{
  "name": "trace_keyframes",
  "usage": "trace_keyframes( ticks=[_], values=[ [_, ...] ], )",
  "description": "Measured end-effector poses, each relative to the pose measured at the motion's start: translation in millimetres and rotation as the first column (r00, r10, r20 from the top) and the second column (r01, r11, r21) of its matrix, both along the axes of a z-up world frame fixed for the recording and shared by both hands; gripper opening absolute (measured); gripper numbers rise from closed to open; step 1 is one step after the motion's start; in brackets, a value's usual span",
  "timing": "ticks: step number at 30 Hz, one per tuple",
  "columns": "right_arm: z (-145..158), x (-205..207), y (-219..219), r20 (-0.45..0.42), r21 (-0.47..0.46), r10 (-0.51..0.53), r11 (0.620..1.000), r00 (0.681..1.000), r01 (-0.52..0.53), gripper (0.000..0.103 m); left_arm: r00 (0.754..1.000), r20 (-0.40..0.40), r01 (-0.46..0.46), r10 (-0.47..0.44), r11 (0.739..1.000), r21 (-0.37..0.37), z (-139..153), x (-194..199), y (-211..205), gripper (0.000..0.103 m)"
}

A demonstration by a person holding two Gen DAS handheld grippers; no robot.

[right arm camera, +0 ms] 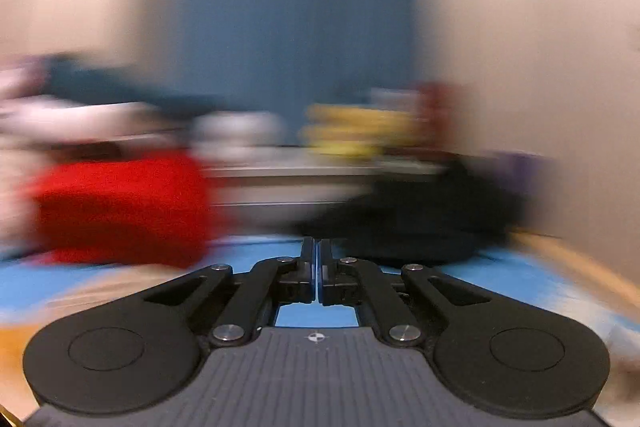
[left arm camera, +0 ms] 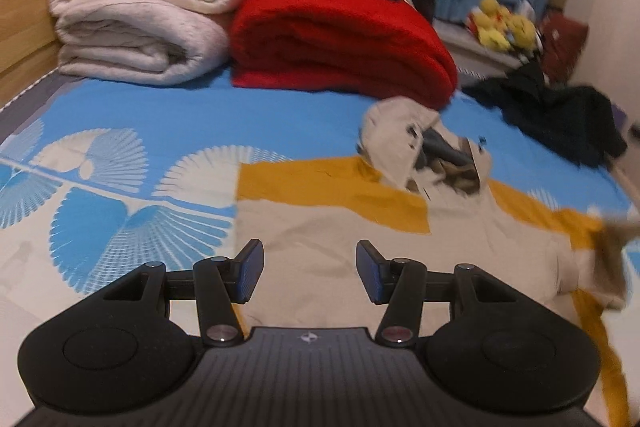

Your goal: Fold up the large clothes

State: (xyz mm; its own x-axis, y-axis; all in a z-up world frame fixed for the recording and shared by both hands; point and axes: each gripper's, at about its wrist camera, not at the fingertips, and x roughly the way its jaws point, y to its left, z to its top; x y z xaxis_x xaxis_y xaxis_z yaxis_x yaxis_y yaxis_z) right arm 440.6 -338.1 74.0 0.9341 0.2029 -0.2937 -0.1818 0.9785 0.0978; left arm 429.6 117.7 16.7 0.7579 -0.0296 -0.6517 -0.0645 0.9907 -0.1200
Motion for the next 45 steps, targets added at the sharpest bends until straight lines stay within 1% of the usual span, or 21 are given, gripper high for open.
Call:
trace_keyframes(
  ticks=[1,2,5,6,8,10,12,14,17,20,24,28,30,32,34,37,39,40,42,44,45],
  values=[
    [0.7,-11.9,35.9,-0.045,0.066,0.157,0.986,0.987,-0.154,0.000,1.000,0.003,-0.011,0.011,1.000,-0.011,3.1,-2.0,4.8,0.056],
    [-1.3,-22.6,61.4,-0.078,0.113,0.235,0.968,0.969,-0.226,0.000,1.000,0.006,-0.021,0.021,0.999,-0.024,5.5,-3.6,9.9,0.056],
    [-20.1,-51.2,112.7,-0.230,0.287,0.392,0.902,0.891,-0.323,0.001,0.999,0.004,-0.045,0.045,0.997,-0.062,10.7,-8.3,21.7,0.056],
    [-25.4,-60.9,120.5,-0.266,0.306,0.396,0.899,0.879,-0.313,0.003,0.999,0.000,-0.050,0.051,0.996,-0.076,11.8,-9.4,24.5,0.056],
    [-24.5,-86.7,125.9,-0.292,0.265,0.341,0.927,0.893,-0.267,0.007,0.999,-0.004,-0.052,0.052,0.994,-0.093,12.9,-11.0,26.5,0.056],
    [-17.7,-110.2,113.5,-0.268,0.238,0.248,0.953,0.931,-0.185,0.011,0.999,-0.002,-0.048,0.048,0.994,-0.099,13.4,-11.9,26.1,0.056],
    [-16.7,-130.3,86.7,-0.238,0.217,0.120,0.974,0.964,-0.068,0.019,0.999,-0.002,-0.043,0.043,0.994,-0.102,13.7,-12.5,25.1,0.056],
    [-30.4,-140.5,48.5,-0.274,0.271,-0.023,0.957,0.961,0.100,0.037,0.999,-0.006,-0.039,0.039,0.994,-0.100,12.2,-11.8,21.9,0.056],
    [-65.3,-137.1,-7.5,-0.365,0.292,-0.240,0.888,0.899,0.356,0.044,0.999,-0.015,-0.034,0.032,0.996,-0.088,7.4,-10.3,15.9,0.056],
    [-105.4,-125.3,-41.0,-0.438,0.334,-0.315,0.813,0.842,0.478,0.044,1.000,-0.026,-0.020,0.018,0.998,-0.067,1.4,-8.0,8.5,0.056],
    [-155.0,-88.4,-60.8,-0.559,0.393,-0.310,0.717,0.769,0.575,0.044,0.999,-0.034,-0.012,0.011,0.999,-0.045,-4.4,-2.7,4.3,0.056],
    [-186.8,-75.6,-70.0,-0.631,0.422,-0.323,0.620,0.705,0.662,0.044,0.999,-0.039,-0.021,0.019,0.999,-0.044,-7.7,2.7,2.3,0.056],
    [-190.6,-74.9,-68.8,-0.620,0.455,-0.323,0.594,0.715,0.663,0.042,0.999,-0.040,-0.014,0.012,0.999,-0.042,-8.7,4.2,0.4,0.056],
    [-183.0,-70.6,-65.4,-0.574,0.465,-0.324,0.627,0.752,0.625,0.011,0.999,-0.039,-0.005,0.003,0.999,-0.044,-8.5,4.4,-1.1,0.056],
    [-165.6,-72.5,-63.6,-0.510,0.450,-0.348,0.671,0.787,0.589,0.004,0.999,-0.034,-0.004,0.002,0.999,-0.049,-6.1,4.1,0.9,0.056],
    [-124.6,-80.5,-65.0,-0.432,0.385,-0.402,0.728,0.808,0.568,0.001,0.999,-0.027,-0.025,0.023,0.997,-0.073,-2.0,2.9,8.9,0.056],
    [-85.8,-82.1,-64.4,-0.402,0.288,-0.430,0.778,0.808,0.558,0.001,0.999,-0.024,-0.039,0.037,0.995,-0.089,1.1,2.0,15.1,0.056],
    [-63.6,-83.6,-62.6,-0.379,0.235,-0.429,0.812,0.820,0.534,0.001,0.999,-0.023,-0.046,0.044,0.994,-0.099,2.7,1.2,18.4,0.056],
    [-12.5,-79.0,-48.1,-0.303,0.106,-0.376,0.900,0.876,0.423,0.001,0.998,-0.018,-0.057,0.055,0.991,-0.117,6.3,-0.2,24.9,0.056],
    [33.7,-70.5,-21.8,-0.242,-0.037,-0.304,0.952,0.921,0.304,0.001,0.998,-0.013,-0.070,0.068,0.988,-0.134,9.8,-2.3,31.7,0.056],
    [54.5,-65.6,-6.7,-0.222,-0.066,-0.251,0.968,0.942,0.242,0.001,0.997,-0.011,-0.075,0.074,0.987,-0.143,11.8,-3.0,35.0,0.056]
  ],
)
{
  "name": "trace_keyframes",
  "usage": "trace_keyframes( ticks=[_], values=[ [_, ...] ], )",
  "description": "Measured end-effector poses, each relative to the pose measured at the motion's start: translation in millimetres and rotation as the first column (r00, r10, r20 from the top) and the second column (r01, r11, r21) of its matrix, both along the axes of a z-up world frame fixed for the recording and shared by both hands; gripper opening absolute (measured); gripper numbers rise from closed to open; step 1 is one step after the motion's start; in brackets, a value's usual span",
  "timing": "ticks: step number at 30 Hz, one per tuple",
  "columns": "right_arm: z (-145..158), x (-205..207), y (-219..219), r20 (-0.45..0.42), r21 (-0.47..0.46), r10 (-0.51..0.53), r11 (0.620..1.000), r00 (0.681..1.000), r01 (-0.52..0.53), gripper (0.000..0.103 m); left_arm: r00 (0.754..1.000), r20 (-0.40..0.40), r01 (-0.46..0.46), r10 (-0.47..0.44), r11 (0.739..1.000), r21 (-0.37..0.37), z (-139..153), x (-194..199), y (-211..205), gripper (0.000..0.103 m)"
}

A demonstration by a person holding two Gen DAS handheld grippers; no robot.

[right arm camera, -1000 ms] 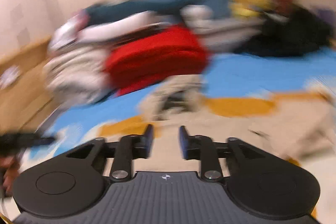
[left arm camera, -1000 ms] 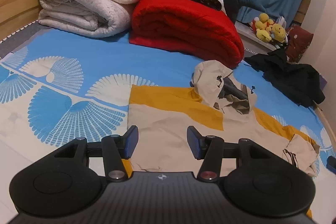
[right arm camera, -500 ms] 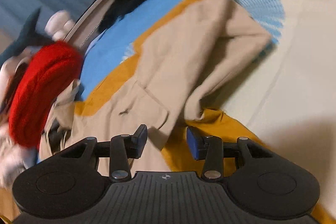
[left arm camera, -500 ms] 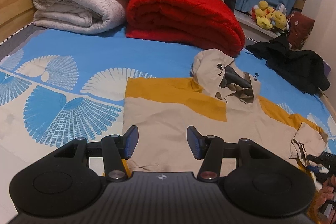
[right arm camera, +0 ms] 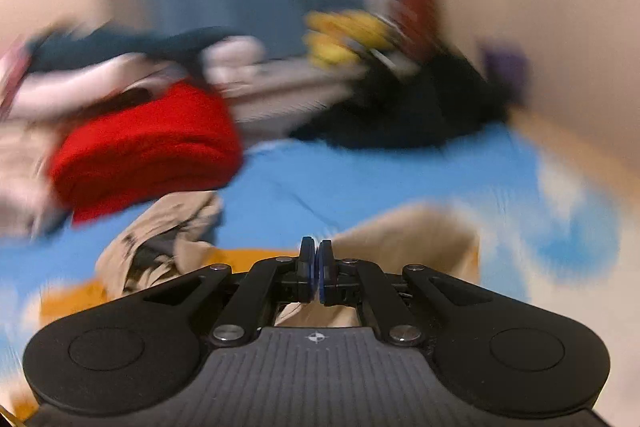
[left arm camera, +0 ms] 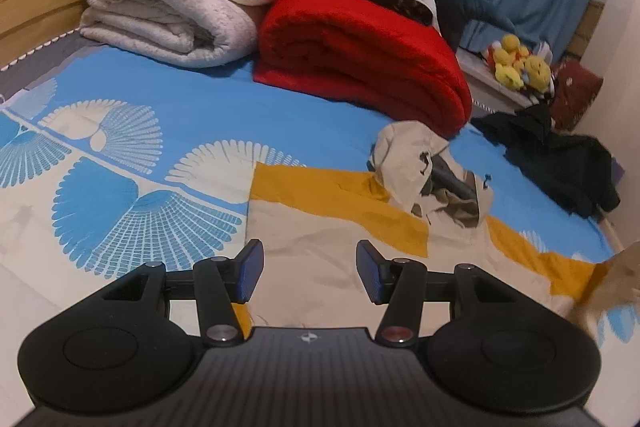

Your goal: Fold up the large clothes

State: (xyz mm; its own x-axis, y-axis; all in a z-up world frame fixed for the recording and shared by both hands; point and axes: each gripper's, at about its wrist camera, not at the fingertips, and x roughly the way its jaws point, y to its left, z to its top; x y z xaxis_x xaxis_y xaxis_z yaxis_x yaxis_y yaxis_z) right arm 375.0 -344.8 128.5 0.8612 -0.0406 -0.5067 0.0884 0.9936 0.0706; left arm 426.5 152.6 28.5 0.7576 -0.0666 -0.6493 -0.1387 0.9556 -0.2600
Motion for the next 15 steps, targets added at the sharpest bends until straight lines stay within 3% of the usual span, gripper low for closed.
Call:
trace_keyframes(
  ticks=[3,8,9,11,15],
  values=[
    [50.8,21.9,59.5,0.011,-0.001,0.195,0.981,0.981,-0.195,0.000,1.000,0.006,-0.021,0.021,0.999,-0.025,4.2,-2.5,10.1,0.056],
    [80.6,64.8,179.2,0.050,0.105,0.482,0.869,0.875,-0.484,0.000,0.999,0.010,-0.037,0.037,0.998,-0.043,9.8,-5.3,26.3,0.056],
    [80.4,69.7,197.2,0.057,0.126,0.512,0.848,0.857,-0.515,0.000,0.999,0.006,-0.040,0.040,0.998,-0.045,9.5,-4.9,28.7,0.056],
    [78.2,82.4,224.5,0.059,0.155,0.517,0.840,0.854,-0.519,0.000,0.999,-0.006,-0.039,0.039,0.998,-0.055,7.3,-3.5,30.9,0.056],
    [66.9,52.6,214.7,0.130,0.234,0.511,0.817,0.850,-0.527,0.000,1.000,-0.018,0.013,-0.014,0.998,-0.061,3.3,0.8,19.6,0.056]
  ],
)
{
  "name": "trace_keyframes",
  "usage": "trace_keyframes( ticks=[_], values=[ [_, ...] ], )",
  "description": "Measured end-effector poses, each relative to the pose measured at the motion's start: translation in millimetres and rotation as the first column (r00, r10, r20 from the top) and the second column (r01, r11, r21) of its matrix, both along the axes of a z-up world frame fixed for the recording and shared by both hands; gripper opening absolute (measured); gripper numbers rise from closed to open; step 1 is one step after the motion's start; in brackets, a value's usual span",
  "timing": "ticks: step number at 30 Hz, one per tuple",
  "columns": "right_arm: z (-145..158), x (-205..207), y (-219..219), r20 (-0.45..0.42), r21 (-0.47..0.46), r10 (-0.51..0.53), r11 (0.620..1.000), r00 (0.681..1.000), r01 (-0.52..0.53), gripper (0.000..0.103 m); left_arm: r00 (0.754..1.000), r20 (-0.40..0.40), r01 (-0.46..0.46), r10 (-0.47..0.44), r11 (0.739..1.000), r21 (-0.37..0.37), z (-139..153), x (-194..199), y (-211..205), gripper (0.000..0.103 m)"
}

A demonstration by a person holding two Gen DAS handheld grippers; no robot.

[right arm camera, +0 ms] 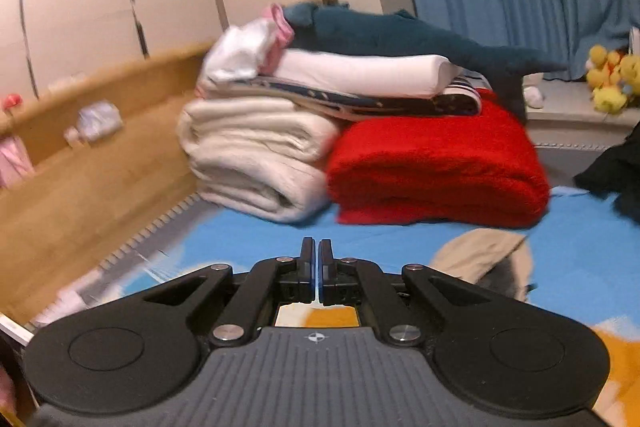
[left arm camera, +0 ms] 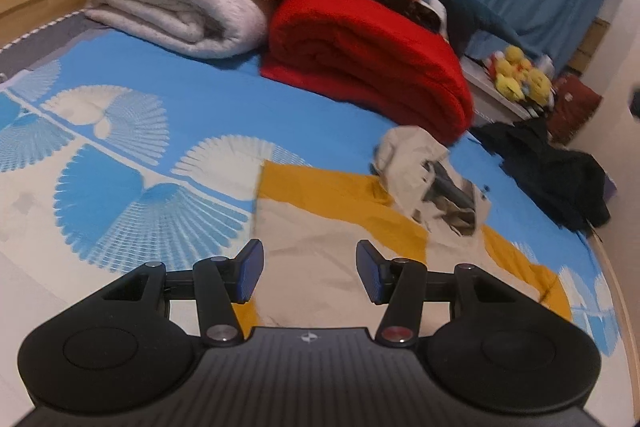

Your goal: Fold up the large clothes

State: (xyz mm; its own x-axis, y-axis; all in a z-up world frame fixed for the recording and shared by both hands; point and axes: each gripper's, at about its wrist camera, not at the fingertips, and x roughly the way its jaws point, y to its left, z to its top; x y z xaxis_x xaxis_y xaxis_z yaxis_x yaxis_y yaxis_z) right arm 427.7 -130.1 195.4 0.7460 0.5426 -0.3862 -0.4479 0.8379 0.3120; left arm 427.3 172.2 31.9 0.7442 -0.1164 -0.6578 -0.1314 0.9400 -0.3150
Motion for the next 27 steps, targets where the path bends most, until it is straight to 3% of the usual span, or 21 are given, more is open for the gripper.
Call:
trace_keyframes(
  ticks=[4,7,9,12,15,17,19,22,27],
  values=[
    [-33.3,-53.8,-51.4,0.008,0.027,-0.115,0.993,0.993,0.115,0.008,0.997,-0.013,0.081,-0.082,0.995,-0.053,-10.7,0.2,-27.3,0.054],
    [-67.7,-89.8,-84.4,0.002,-0.002,-0.251,0.968,0.968,0.251,0.012,0.985,-0.026,0.167,-0.170,0.981,-0.098,-22.0,-2.0,-59.4,0.036],
    [-91.2,-105.6,-104.5,-0.015,-0.001,-0.344,0.939,0.939,0.344,0.012,0.971,-0.029,0.234,-0.238,0.967,-0.105,-28.5,-7.8,-85.8,0.033],
    [-119.1,-113.1,-127.2,-0.019,-0.003,-0.451,0.893,0.892,0.451,0.012,0.933,-0.049,0.344,-0.355,0.926,-0.156,-42.5,-18.9,-127.2,0.031],
    [-139.4,-115.7,-145.7,-0.061,-0.005,-0.546,0.837,0.836,0.547,0.013,0.897,-0.107,0.394,-0.429,0.886,-0.245,-67.1,-26.6,-158.9,0.031],
    [-145.2,-110.3,-156.4,-0.090,0.002,-0.551,0.833,0.830,0.553,0.022,0.868,-0.155,0.410,-0.472,0.857,-0.313,-87.3,-28.4,-179.9,0.031],
    [-145.8,-109.6,-163.0,-0.047,-0.014,-0.537,0.844,0.843,0.537,0.024,0.845,-0.203,0.406,-0.495,0.841,-0.357,-105.4,-29.2,-196.7,0.033],
    [-148.0,-105.1,-171.5,-0.008,-0.045,-0.562,0.826,0.827,0.562,0.024,0.828,-0.260,0.380,-0.498,0.837,-0.393,-130.3,-28.6,-213.2,0.034],
    [-155.1,-94.5,-184.6,-0.020,-0.050,-0.576,0.817,0.817,0.575,0.024,0.824,-0.312,0.348,-0.472,0.858,-0.377,-156.2,-28.0,-225.1,0.034]
  ],
)
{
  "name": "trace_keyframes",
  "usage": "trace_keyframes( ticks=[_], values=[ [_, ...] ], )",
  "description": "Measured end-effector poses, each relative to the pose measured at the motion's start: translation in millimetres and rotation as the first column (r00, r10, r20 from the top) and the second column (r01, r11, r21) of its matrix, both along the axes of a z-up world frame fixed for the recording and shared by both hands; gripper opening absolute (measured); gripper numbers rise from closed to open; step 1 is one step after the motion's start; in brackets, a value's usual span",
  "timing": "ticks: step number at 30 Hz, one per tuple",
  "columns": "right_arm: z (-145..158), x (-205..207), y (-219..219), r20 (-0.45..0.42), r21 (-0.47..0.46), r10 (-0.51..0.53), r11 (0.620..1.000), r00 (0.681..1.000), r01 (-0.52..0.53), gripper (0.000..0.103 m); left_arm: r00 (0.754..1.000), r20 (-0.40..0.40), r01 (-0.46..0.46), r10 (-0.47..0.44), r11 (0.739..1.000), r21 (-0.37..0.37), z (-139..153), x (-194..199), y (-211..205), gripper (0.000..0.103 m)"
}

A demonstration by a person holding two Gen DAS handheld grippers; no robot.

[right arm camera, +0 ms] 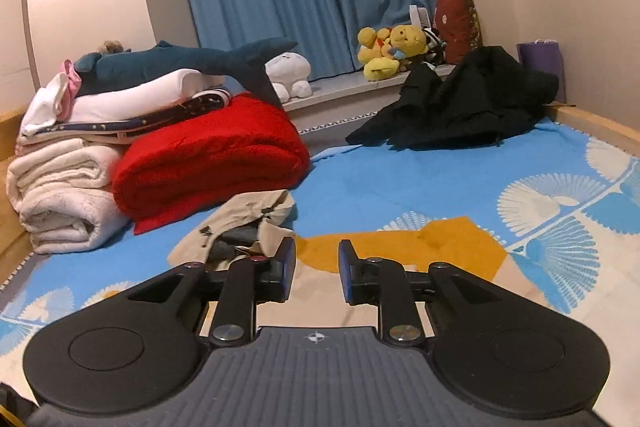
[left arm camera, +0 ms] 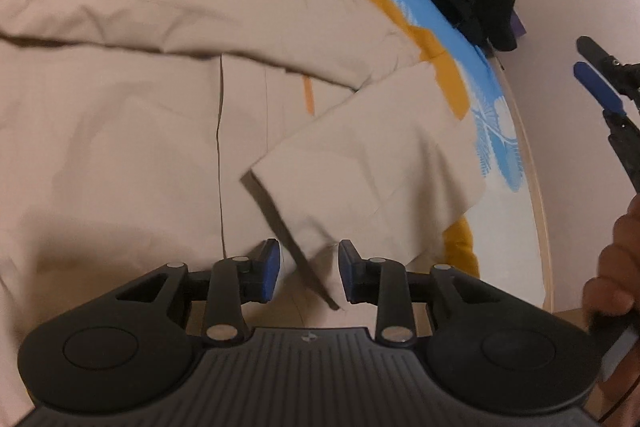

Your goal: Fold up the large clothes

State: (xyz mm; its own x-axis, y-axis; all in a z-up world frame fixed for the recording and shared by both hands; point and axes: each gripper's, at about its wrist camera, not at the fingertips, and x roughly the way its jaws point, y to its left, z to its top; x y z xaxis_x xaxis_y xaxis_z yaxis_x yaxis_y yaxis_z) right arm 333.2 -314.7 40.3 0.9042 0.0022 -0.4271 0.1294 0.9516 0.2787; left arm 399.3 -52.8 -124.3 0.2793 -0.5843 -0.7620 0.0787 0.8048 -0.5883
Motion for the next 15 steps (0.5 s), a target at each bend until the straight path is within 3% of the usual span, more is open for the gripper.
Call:
trace_keyframes(
  ticks=[3,4,6,8,12,15],
  values=[
    [-1.8,2.0,-12.8,-0.009,0.065,-0.040,0.997,0.999,0.040,0.024,0.999,0.031,-0.006,0.006,1.000,-0.002,-1.6,1.4,-3.8,0.028],
    [-3.0,3.1,-16.9,-0.011,0.090,-0.047,0.995,0.999,0.048,0.024,0.999,0.043,-0.005,0.005,1.000,-0.004,3.0,1.4,-2.7,0.014],
    [-5.8,5.3,-19.3,-0.016,0.098,-0.059,0.993,0.998,0.060,0.024,0.996,0.086,-0.004,0.003,1.000,0.014,11.9,1.3,0.3,0.000],
    [-9.3,6.7,-18.7,-0.022,0.085,-0.075,0.993,0.997,0.077,0.024,0.985,0.171,-0.012,0.006,0.999,0.035,32.6,3.7,9.8,0.000],
    [-13.5,11.0,-18.4,-0.028,0.105,-0.097,0.989,0.995,0.100,0.024,0.931,0.360,-0.089,0.052,0.992,0.086,86.0,17.3,53.7,0.000],
    [-13.7,13.2,-17.4,-0.024,0.109,-0.117,0.987,0.993,0.118,0.024,0.874,0.472,-0.216,0.113,0.962,0.170,116.5,28.8,103.5,0.000]
  ],
)
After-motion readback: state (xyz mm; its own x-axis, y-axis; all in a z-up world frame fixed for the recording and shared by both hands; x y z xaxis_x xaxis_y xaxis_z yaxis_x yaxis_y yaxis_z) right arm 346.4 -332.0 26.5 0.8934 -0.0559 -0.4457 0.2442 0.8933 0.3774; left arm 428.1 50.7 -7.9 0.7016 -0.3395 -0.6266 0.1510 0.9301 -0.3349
